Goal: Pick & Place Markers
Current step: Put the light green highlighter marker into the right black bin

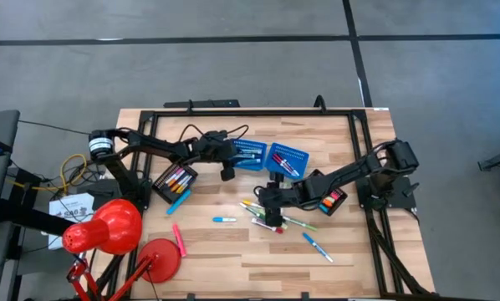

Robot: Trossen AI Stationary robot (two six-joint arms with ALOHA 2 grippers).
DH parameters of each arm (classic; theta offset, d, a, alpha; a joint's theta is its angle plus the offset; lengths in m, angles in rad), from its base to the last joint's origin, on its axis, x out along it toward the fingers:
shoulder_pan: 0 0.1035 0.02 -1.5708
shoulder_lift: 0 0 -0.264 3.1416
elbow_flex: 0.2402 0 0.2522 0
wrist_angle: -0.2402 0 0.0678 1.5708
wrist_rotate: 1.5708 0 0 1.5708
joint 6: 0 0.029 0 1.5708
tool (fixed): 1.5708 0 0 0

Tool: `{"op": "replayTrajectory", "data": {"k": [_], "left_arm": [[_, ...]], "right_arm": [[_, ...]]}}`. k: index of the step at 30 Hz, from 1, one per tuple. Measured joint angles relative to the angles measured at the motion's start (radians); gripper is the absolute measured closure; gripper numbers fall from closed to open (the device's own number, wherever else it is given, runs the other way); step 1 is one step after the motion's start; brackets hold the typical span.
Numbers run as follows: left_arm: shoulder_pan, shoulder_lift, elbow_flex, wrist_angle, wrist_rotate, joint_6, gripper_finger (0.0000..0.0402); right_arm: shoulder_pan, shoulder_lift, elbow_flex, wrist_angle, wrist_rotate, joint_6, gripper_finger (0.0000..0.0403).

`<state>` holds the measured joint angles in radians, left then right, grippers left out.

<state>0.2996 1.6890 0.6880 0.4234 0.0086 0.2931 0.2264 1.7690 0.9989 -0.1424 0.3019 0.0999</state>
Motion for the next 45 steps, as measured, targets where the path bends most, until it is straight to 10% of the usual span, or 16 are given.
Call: {"op": "replayTrajectory", "data": {"k": [8,29,45], "left_arm": [[-0.025,0.0,0.0,0.065,0.0,-0.001,0.0236],[-0.022,-0.001,0.007,0.306,0.0,0.025,0.0238],[-0.022,-0.002,0.007,0.347,0.0,0.024,0.0238]], "right_arm": [[0.005,0.012,0.0,-0.083,-0.217,0.244,0.0221],[0.092,0.1,0.002,-0.116,-0.118,0.285,0.0225],[0.074,0.085,0.004,-0.101,-0.12,0.203,0.0351]]}}
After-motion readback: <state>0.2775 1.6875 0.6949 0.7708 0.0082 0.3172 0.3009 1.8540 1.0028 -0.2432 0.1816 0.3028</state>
